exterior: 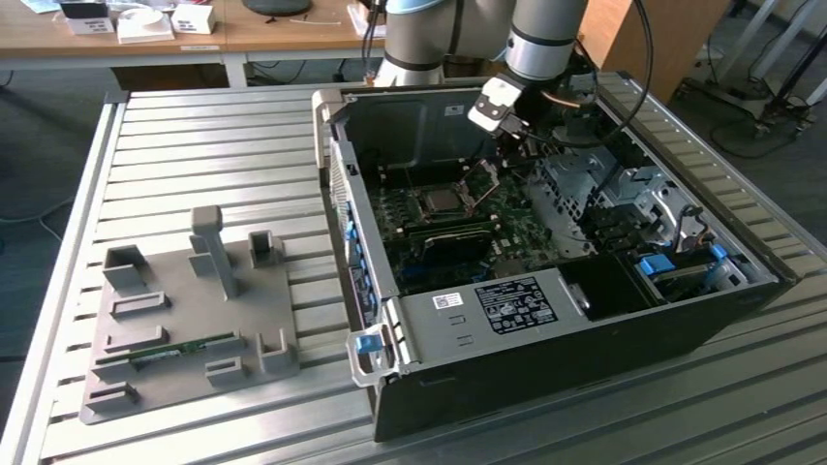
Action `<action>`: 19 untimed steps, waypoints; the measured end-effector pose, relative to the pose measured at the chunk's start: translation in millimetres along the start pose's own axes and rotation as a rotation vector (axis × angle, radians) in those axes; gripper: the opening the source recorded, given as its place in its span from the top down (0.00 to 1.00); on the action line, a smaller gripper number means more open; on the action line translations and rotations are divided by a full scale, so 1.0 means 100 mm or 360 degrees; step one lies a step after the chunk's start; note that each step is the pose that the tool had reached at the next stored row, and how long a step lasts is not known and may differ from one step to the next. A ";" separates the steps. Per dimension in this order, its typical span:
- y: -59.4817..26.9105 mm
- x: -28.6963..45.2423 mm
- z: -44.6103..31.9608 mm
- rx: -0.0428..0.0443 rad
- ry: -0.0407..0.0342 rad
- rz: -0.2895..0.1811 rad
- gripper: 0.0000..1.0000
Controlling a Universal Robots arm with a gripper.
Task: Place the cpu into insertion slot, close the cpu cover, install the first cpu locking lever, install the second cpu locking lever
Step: 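Close the cpu cover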
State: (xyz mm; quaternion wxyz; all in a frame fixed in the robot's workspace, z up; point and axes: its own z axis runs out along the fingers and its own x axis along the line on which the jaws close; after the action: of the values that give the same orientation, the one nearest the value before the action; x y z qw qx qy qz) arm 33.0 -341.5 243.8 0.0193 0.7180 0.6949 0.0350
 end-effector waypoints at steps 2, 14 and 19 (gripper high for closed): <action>-0.040 -0.001 -0.003 -0.0005 0.0000 0.0000 0.89; -0.130 -0.004 -0.010 -0.0017 0.0001 0.0000 0.89; -0.132 -0.004 -0.010 -0.0017 0.0001 0.0000 0.89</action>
State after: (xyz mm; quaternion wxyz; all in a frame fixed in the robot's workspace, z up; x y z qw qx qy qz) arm 19.8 -341.5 243.7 0.0231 0.7178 0.6947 0.0390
